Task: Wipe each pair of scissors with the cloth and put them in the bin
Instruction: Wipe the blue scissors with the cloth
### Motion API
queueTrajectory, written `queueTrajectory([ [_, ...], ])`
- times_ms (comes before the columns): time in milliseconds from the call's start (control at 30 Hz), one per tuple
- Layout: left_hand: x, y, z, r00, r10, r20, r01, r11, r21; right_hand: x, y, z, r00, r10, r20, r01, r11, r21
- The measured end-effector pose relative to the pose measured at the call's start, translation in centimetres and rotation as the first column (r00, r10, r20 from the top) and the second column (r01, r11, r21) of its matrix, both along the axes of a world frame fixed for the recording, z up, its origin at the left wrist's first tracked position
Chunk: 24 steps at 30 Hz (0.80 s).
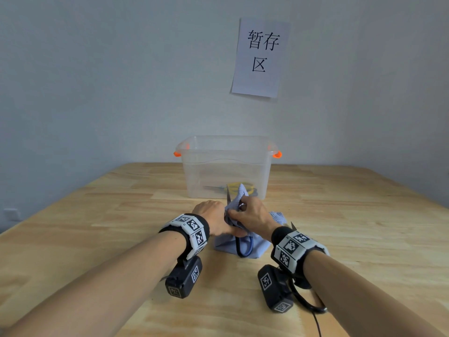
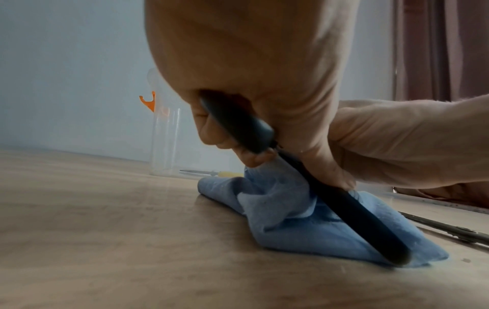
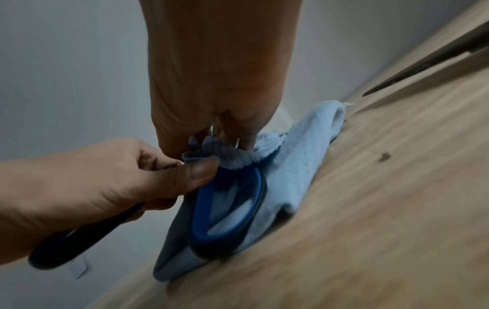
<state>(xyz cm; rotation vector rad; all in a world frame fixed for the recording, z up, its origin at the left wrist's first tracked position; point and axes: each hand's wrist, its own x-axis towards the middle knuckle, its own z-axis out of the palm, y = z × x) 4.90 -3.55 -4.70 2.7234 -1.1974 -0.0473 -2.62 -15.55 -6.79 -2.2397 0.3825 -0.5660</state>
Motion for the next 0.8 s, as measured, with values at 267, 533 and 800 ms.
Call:
queueTrajectory([
  [267, 0.3, 0.3, -0.4, 1.000, -0.007, -0.025, 0.007, 1.000, -0.003, 0.2, -0.4, -0.2, 0.995, 0.036, -0.098, -0.047, 0.992, -0.120],
  [533, 0.5, 0.5, -0.3, 0.998, -0.018, -0.053, 0.016, 1.000, -0.022, -0.5, -1.5, 0.1, 0.993, 0.065, -0.104, -0.046, 0.984, 0.174],
  [800, 0.6, 0.4, -0.4, 0.999, -0.017, -0.034, 0.016, 1.000, -0.022, -0.5, -1.9, 0.1, 0.999, 0.033, -0.024, -0.020, 0.911, 0.411],
])
